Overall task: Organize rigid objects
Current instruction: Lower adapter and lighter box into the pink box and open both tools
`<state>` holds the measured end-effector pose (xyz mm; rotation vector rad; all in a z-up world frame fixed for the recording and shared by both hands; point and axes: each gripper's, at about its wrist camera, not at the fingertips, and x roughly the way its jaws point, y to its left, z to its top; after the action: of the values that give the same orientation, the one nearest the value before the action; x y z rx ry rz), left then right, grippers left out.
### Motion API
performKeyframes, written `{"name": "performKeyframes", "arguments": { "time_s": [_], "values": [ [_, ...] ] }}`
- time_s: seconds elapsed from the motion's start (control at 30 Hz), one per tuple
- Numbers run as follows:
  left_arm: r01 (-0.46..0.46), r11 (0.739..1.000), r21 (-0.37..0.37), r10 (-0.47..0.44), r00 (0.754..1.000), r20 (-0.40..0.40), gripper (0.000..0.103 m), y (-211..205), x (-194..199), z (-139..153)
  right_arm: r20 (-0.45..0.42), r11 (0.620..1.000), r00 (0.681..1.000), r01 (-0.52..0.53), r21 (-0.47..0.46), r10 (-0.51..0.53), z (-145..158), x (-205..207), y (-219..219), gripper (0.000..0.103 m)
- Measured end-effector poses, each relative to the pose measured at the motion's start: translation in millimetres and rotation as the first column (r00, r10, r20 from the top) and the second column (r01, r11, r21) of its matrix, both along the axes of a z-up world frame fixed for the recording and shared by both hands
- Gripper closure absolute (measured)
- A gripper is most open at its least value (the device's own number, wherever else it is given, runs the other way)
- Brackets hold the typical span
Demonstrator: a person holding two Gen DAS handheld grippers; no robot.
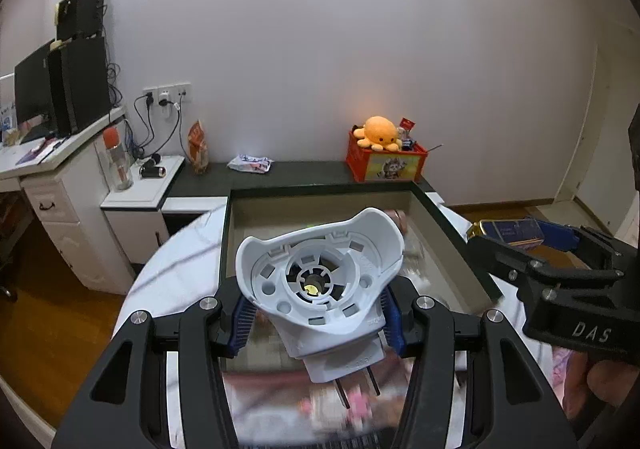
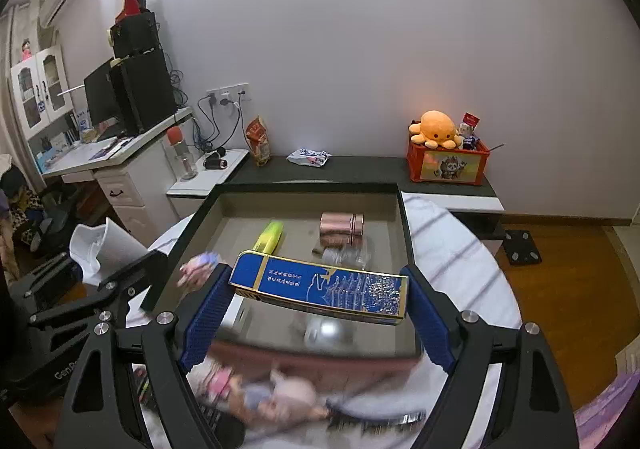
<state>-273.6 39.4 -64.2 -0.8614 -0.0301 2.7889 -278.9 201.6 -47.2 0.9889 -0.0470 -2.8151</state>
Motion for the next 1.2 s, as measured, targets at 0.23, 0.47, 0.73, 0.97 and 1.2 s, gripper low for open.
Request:
{"name": "performKeyframes", "arguments": {
  "time_s": [0.23,0.47,0.73,0.97,1.2],
  "values": [
    [-0.004,1.000,-0.008,0.004,0.999,0.033,0.050,3.5,-55.0,-14.3,0.075,1.000,0.997,-0.005,0.005,0.005,-27.9,-56.5,-0.1,0.018],
    [0.000,1.000,-0.020,0.001,0.996,0.093,0.050,9.2,-85.4,-41.6,0.163,1.000,0.987,-0.013,0.017,0.010,-63.0,-88.2,-0.7,0.018],
    [0.005,1.000,-0.029,0.000,0.988,0.152,0.050,11.6,-96.8,-63.3,0.223,0.998,0.975,-0.029,0.047,0.018,-82.6,-98.1,-2.4,0.018],
    [-0.043,0.997,-0.059,0.051,0.990,0.134,0.011,4.8,-94.1,-60.4,0.233,0.998,0.973,-0.015,0.060,0.000,-80.7,-95.5,0.5,0.013],
    [-0.056,0.997,-0.044,0.059,0.996,0.067,0.001,-2.3,-74.2,-36.4,0.228,1.000,0.974,-0.016,0.026,0.010,-72.7,-85.3,3.9,0.005]
  ]
}}
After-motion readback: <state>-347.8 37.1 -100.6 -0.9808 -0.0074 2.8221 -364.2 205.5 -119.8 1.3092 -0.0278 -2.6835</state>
